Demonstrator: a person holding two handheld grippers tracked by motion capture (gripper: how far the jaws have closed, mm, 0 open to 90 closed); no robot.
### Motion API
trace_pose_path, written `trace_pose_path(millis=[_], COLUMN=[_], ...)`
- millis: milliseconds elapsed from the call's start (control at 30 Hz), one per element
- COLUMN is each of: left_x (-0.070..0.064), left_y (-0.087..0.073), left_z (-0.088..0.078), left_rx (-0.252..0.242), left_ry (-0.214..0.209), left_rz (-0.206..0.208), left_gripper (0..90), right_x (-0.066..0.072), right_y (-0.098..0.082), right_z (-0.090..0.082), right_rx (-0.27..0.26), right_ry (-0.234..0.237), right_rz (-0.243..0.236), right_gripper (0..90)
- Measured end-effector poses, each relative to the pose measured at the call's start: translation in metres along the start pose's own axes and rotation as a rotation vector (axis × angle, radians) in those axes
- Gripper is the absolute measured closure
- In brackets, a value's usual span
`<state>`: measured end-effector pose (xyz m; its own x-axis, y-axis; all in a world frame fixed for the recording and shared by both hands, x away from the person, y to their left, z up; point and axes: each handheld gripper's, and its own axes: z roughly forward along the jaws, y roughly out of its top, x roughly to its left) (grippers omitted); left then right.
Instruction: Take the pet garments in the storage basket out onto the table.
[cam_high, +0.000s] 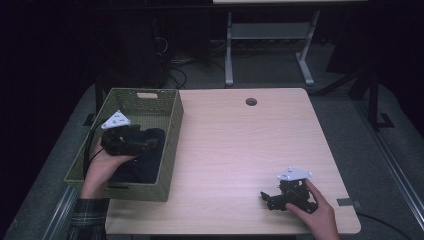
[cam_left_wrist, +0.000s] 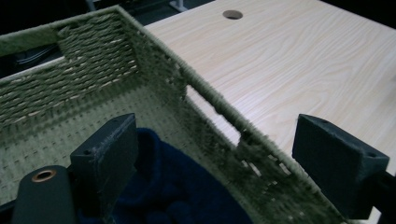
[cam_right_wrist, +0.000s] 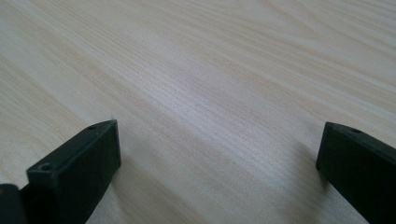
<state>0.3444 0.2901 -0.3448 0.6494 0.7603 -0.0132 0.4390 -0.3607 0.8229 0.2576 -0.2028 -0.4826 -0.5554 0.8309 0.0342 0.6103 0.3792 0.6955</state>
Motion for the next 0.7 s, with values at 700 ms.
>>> trace_pose_path(millis=[700], left_x=[0.033], left_y=[-0.024], left_z=[0.002], left_rx=[0.070], left_ry=[0.086], left_rz=[-0.020], left_gripper=[13.5], right_x=[0.000], right_y=[0.000], right_z=[0.000], right_rx=[0.000], right_ry=[0.000], right_rz=[0.000], right_gripper=[0.0])
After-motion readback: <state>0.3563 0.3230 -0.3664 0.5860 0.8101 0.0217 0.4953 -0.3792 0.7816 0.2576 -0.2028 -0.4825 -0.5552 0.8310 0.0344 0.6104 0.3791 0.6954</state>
